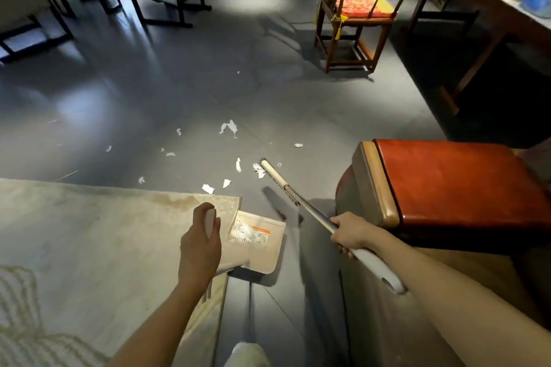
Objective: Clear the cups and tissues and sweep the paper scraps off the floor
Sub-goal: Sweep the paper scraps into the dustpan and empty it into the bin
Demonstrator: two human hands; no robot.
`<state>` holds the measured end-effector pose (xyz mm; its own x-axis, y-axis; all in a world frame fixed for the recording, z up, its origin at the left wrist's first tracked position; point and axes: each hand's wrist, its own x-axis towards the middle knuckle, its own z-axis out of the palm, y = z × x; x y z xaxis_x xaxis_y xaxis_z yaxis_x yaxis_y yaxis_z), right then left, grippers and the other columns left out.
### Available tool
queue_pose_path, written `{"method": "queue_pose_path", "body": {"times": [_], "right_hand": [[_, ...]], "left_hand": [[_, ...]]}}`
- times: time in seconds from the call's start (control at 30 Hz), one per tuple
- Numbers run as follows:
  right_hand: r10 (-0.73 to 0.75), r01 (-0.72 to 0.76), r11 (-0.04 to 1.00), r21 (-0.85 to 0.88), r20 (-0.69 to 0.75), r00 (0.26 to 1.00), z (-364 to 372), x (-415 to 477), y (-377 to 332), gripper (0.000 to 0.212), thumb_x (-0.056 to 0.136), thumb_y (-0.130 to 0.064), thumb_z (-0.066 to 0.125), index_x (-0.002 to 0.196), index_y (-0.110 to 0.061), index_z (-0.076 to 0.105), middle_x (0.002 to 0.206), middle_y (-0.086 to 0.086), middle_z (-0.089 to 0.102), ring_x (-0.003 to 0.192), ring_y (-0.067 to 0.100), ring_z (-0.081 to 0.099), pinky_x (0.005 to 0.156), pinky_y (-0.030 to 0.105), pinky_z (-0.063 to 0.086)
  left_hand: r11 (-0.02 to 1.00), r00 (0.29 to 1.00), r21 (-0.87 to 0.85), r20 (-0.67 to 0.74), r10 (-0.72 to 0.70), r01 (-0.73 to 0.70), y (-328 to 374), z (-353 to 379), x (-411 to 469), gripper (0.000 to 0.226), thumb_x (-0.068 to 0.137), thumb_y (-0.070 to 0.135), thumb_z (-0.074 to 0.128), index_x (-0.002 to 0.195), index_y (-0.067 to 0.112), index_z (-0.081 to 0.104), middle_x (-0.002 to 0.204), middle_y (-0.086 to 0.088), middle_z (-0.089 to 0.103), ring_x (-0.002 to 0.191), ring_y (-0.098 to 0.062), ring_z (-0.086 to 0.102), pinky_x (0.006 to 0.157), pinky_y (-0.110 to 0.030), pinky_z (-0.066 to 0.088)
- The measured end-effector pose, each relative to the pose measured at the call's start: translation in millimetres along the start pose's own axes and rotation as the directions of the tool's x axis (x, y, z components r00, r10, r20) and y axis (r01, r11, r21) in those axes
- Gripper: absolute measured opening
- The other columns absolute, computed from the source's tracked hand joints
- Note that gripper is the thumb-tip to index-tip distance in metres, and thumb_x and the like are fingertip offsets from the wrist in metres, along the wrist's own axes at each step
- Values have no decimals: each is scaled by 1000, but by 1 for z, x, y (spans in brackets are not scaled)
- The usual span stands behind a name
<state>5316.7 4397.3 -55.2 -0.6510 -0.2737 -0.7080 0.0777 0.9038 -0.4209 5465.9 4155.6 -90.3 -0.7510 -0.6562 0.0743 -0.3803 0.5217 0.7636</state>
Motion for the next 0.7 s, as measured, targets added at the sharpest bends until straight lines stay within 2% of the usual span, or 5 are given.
{"method": "queue_pose_path", "body": {"times": [0.1, 0.27, 0.43, 0.57, 0.7], "right_hand": [[13, -14, 1000, -15, -24, 1000, -25, 56, -27, 33, 90, -3, 45, 120, -3, 57, 80, 16, 61, 55, 23, 58, 52, 32, 54], [58, -58, 998, -18, -11, 998, -60, 132, -63, 32, 91, -3, 46, 121, -1, 56, 76, 13, 60, 48, 18, 55, 38, 23, 46], [69, -69, 998, 4, -19, 997, -96, 187, -89, 35, 87, 3, 43, 120, 0, 57, 69, 9, 57, 47, 19, 56, 41, 25, 48], [91, -92, 995, -38, -30, 995, -136, 233, -109, 37, 83, 2, 48, 118, 1, 58, 79, 13, 60, 53, 17, 52, 48, 25, 48], [81, -83, 992, -97, -27, 996, -190, 291, -125, 28, 87, -1, 45, 113, 0, 56, 86, 13, 58, 57, 18, 51, 51, 24, 46]], "left_hand": [[999, 999, -20, -4, -34, 34, 2, 19, 60, 21, 98, 29, 43, 119, 24, 41, 79, 0, 58, 62, -15, 57, 58, -28, 48], [997, 995, -64, 96, -41, 47, 6, 51, 153, 15, 99, 29, 42, 110, 36, 37, 80, 3, 61, 68, -14, 62, 62, -34, 55], [997, 989, -38, 136, -58, 64, 20, 83, 240, 16, 99, 26, 44, 114, 29, 41, 75, 4, 56, 60, -13, 56, 51, -26, 47], [996, 983, -26, 163, -85, 90, 33, 103, 302, 14, 99, 29, 42, 112, 31, 40, 78, -5, 58, 65, -22, 57, 58, -35, 50], [992, 975, 7, 184, -129, 130, 44, 128, 363, 11, 99, 29, 40, 108, 34, 38, 77, -8, 57, 64, -28, 57, 61, -40, 51]]}}
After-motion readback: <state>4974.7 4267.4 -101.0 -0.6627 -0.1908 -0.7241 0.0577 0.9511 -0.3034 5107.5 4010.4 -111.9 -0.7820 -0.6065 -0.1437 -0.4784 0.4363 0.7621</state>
